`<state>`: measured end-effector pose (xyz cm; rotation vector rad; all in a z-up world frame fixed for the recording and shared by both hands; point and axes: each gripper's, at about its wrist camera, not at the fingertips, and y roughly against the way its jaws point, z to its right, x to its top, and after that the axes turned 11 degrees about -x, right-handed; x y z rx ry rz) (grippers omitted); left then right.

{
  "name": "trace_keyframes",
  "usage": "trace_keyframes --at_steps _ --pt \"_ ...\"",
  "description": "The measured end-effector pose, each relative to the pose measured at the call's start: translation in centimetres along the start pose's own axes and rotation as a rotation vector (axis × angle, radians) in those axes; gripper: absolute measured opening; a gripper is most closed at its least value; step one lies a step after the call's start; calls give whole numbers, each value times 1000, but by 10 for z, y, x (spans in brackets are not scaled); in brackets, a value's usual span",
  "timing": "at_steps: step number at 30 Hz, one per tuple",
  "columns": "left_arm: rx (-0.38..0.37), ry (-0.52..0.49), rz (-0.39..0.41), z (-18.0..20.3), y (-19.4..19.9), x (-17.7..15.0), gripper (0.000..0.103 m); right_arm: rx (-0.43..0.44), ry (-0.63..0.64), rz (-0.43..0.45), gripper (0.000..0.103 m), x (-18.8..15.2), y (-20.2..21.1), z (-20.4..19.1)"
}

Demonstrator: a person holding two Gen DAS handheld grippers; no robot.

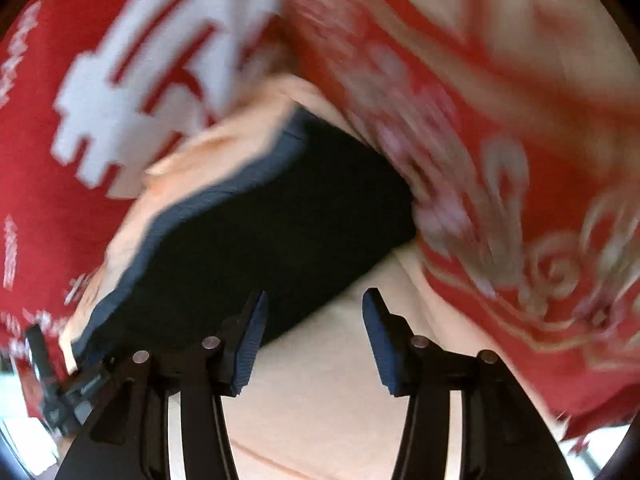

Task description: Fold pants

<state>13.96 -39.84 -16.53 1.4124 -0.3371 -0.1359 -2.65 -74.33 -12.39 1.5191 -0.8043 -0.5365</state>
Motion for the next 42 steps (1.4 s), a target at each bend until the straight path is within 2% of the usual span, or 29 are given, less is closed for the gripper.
trace_keyframes --at_steps 1,2,3,4,5,6,7,8,10,11,12,15,17,19,20,22,24,26,27,29,31,33,36,38,40,42 --pt "1 1 0 0 -1 0 81 4 -26 6 52 3 -5 3" --pt "5 0 2 0 -1 1 81 3 -49 14 37 8 -10 4" --pt "11 -4 8 0 -1 2 81 -3 -44 19 12 12 -10 2" --pt "20 -10 12 -1 -2 2 81 -8 -23 37 9 16 -6 -3" --pt "31 -18 14 -1 -4 2 84 -16 28 91 9 18 6 -11" --pt "46 -19 16 -2 -6 2 93 -33 61 119 9 17 13 -15" --pt "67 -9 20 -3 -8 2 96 -77 101 137 9 15 17 -18" --pt "59 9 8 -5 -8 3 96 -100 110 130 9 15 16 -16" --pt "60 26 -4 -8 -3 6 96 -144 76 36 12 15 -1 -2" --pt "61 22 7 -9 3 9 96 -142 41 14 23 15 -1 7" --pt "51 14 25 -8 10 11 96 -131 27 24 28 14 4 9" --pt "35 -23 62 0 19 17 96 -108 85 130 28 4 40 0" --pt "41 -44 63 10 12 26 96 -31 164 158 28 -2 52 -20" --pt "34 -33 73 23 0 39 96 48 286 130 28 -4 43 -57" --pt "36 -22 85 38 -7 47 96 70 326 121 28 -4 35 -73" --pt "61 8 94 42 -21 57 96 104 395 86 28 0 11 -105" --pt "60 55 106 39 -31 63 97 115 428 53 27 5 -18 -128" --pt "55 69 121 34 -32 66 103 96 446 33 27 12 -42 -137" --pt "46 59 127 31 -32 67 103 78 455 50 21 19 -50 -136" --pt "56 36 142 22 -30 68 103 87 439 84 20 32 -52 -127" --pt "105 32 142 11 -30 74 103 43 400 110 20 49 -51 -111" --pt "165 69 127 -8 -28 81 103 -23 343 131 20 66 -51 -91" --pt "178 129 128 -35 -13 80 103 -117 286 160 18 82 -49 -69" --pt "199 123 129 -48 0 70 103 -136 281 143 18 81 -44 -69" --pt "221 98 112 -55 8 52 103 -155 299 149 23 71 -32 -74" --pt "246 80 86 -62 10 29 103 -112 320 140 24 52 -21 -77"
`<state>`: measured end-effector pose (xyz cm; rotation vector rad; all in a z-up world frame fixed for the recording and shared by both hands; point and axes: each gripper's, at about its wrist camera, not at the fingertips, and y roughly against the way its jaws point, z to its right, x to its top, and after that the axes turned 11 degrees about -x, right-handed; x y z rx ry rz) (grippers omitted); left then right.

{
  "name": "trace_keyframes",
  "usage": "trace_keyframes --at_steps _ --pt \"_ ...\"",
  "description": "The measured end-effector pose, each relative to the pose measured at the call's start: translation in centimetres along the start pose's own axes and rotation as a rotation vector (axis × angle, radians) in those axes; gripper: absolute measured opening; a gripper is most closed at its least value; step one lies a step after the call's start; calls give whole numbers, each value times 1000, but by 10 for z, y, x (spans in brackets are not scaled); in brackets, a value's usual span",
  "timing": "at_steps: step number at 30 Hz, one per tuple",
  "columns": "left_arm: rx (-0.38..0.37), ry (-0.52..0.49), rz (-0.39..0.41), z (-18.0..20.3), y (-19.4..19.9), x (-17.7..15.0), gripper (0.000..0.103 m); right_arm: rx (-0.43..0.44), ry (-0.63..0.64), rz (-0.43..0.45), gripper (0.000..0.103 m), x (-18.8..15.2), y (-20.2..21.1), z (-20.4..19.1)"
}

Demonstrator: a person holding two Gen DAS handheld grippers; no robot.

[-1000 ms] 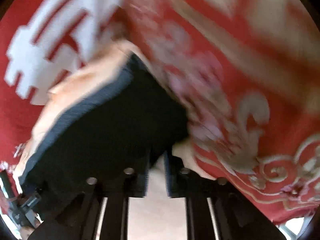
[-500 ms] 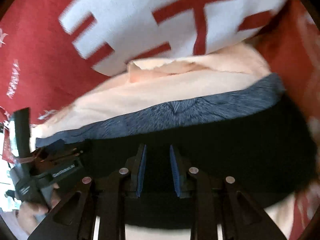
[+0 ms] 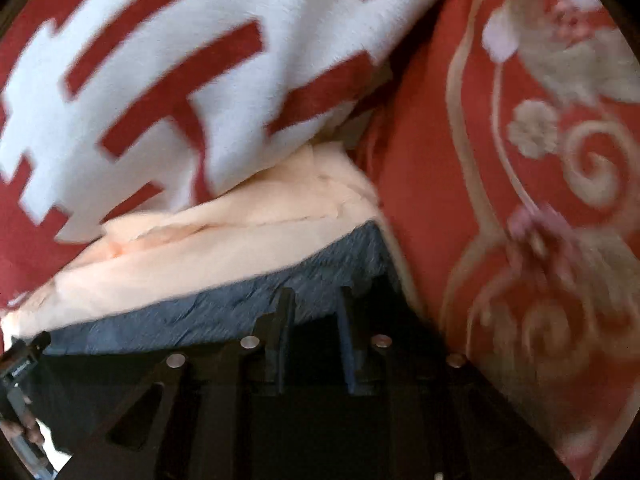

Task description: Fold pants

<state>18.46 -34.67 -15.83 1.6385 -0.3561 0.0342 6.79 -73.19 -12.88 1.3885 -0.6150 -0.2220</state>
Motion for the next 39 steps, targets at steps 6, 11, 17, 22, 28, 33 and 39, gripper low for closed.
trace_keyframes --at_steps 6,11,17,22,28,33,39 --pt "-8 67 -34 -29 3 -56 103 -26 157 -32 33 -65 5 -26" --pt "-13 35 -58 -24 8 -66 103 -34 125 -20 36 -92 18 -13" --pt "-44 39 -86 -49 25 -76 103 46 24 -85 44 -104 49 -8" --pt "-45 67 -31 -98 40 -77 103 225 7 -160 44 -115 57 -57" --pt "8 136 1 -199 27 -65 103 471 5 -255 45 -157 64 -159" --pt "94 107 -14 -271 -16 -64 103 658 -44 -403 45 -199 37 -248" --pt "-64 128 9 -302 -32 -78 103 699 -107 -443 45 -226 10 -291"
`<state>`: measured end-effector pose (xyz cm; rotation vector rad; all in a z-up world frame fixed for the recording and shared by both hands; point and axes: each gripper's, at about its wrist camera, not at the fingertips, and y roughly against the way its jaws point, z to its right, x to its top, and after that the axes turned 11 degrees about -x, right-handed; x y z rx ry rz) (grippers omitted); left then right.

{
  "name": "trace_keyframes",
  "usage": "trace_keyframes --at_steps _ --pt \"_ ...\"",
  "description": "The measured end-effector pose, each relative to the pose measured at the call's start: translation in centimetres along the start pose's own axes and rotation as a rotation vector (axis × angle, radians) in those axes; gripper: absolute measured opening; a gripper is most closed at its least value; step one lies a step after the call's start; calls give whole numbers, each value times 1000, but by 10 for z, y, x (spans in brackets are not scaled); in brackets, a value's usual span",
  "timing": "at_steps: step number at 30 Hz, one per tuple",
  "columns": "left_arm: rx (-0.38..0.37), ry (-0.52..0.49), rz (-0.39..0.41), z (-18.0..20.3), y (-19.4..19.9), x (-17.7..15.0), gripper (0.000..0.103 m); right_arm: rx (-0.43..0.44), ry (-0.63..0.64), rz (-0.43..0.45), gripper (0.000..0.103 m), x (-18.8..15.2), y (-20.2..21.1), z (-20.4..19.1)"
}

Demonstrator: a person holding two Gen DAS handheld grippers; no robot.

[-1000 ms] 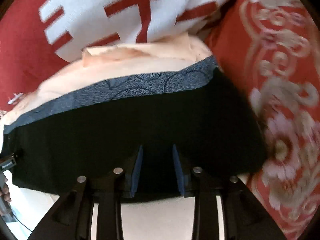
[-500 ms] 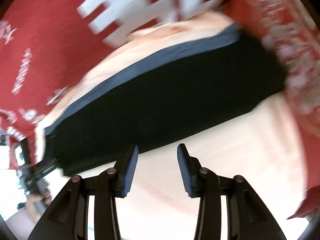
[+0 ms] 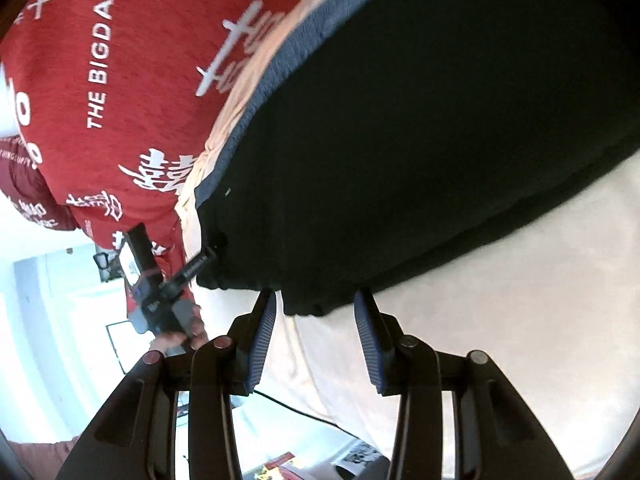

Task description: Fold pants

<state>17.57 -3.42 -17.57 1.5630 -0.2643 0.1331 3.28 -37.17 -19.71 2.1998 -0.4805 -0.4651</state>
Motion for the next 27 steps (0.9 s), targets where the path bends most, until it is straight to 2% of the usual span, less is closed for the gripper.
trace_keyframes --at_steps 4,7,8,9,11,13,16,19,21,24,25,26,27 --pt "-65 17 8 -8 -2 -3 103 18 -35 1 45 9 -10 0" --pt "-82 18 4 -11 -2 -3 103 24 -57 -10 42 17 -13 -1" --pt "-83 13 2 -10 -2 -3 103 -10 -59 -1 22 19 -11 -4" --pt "-86 10 0 -10 -2 -2 103 -48 -50 8 10 23 -7 -8" --pt "-95 6 2 -10 -2 -3 103 -61 -23 45 10 20 6 -19" --pt "-98 1 10 -12 -2 -4 103 -127 38 79 9 9 14 -28" --pt "-88 1 7 -13 -1 -5 103 -216 29 86 7 -3 5 -15" --pt "-40 9 -23 -9 7 -2 103 -195 -3 81 7 -8 2 0" --pt "-11 9 -15 1 24 -4 103 -235 28 67 7 -9 10 -3" --pt "-34 -37 39 28 55 -9 103 -328 96 69 9 -9 34 -5" --pt "-53 -66 51 43 64 -11 103 -356 124 91 10 -7 44 -7" --pt "-72 -91 55 57 68 -14 103 -399 169 127 15 -2 59 -10" --pt "-97 -122 57 75 72 -16 103 -422 192 152 25 2 66 -12"
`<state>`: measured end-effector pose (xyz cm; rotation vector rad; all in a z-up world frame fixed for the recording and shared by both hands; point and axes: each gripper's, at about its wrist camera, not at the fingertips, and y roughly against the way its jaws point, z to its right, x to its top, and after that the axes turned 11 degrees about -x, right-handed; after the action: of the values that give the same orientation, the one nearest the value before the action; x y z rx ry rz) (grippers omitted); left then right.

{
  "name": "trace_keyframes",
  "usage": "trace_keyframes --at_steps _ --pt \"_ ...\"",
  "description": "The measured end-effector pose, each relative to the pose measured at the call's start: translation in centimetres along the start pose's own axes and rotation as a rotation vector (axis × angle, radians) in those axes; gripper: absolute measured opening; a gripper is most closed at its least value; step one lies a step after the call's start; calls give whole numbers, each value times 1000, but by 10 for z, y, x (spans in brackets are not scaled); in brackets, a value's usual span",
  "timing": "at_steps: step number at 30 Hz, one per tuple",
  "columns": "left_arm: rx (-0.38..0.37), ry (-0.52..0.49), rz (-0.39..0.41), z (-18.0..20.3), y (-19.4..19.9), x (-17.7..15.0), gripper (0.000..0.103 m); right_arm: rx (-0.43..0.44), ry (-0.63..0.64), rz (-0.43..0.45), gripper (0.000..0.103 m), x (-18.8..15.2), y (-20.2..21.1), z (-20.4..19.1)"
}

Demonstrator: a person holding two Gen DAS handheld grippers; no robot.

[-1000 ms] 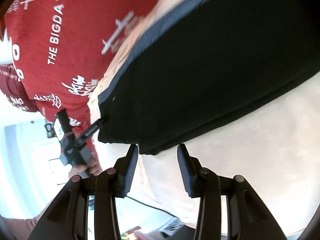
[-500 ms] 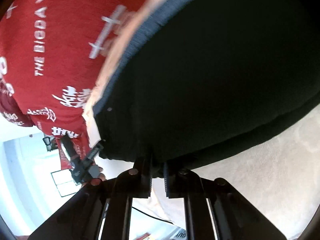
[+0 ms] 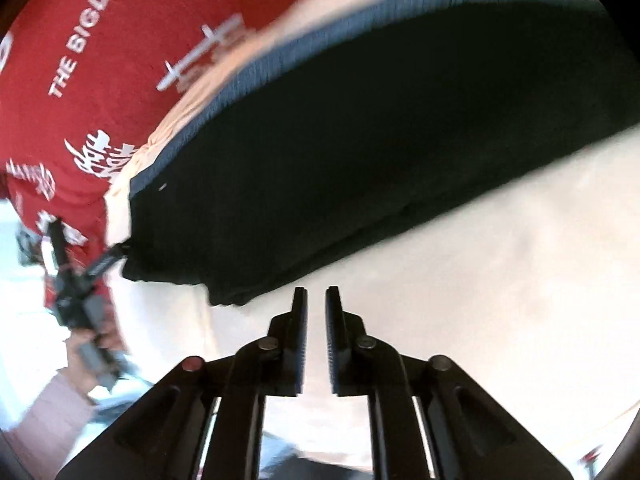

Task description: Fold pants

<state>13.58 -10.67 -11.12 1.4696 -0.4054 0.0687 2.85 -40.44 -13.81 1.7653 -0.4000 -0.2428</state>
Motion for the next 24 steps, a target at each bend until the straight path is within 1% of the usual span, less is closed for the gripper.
trace_keyframes --at_steps 1,2,3,6,8,9,10,11,12,14,20,22,24 --pt "-35 -40 -3 26 -2 0 103 -26 18 33 31 8 7 2" --pt "-56 -60 -5 43 -5 1 103 -53 34 64 38 17 13 4" --pt "-79 -75 -7 61 -10 1 103 -82 54 87 38 27 15 4" --pt "-144 -84 -43 109 -35 0 103 -134 89 111 36 50 11 8" --pt "-137 -91 -106 129 -56 -9 103 -168 93 91 33 56 1 14" --pt "-138 -92 -125 134 -62 -14 103 -185 96 69 32 55 -6 19" --pt "-134 -73 -92 134 -59 -19 103 -198 95 53 31 52 -13 24" --pt "-136 -63 -86 134 -56 -22 103 -194 93 63 30 47 -16 28" --pt "-141 -62 -100 133 -56 -24 103 -192 99 96 30 41 -14 28" --pt "-142 -62 -108 131 -53 -26 103 -207 116 105 30 35 -11 27" --pt "-85 -103 -121 142 -48 -24 103 -174 81 69 30 25 -6 40" --pt "-77 -87 -129 141 -47 -26 103 -172 69 54 30 21 -2 41" --pt "-81 -66 -138 140 -48 -27 103 -175 66 61 30 16 1 41"
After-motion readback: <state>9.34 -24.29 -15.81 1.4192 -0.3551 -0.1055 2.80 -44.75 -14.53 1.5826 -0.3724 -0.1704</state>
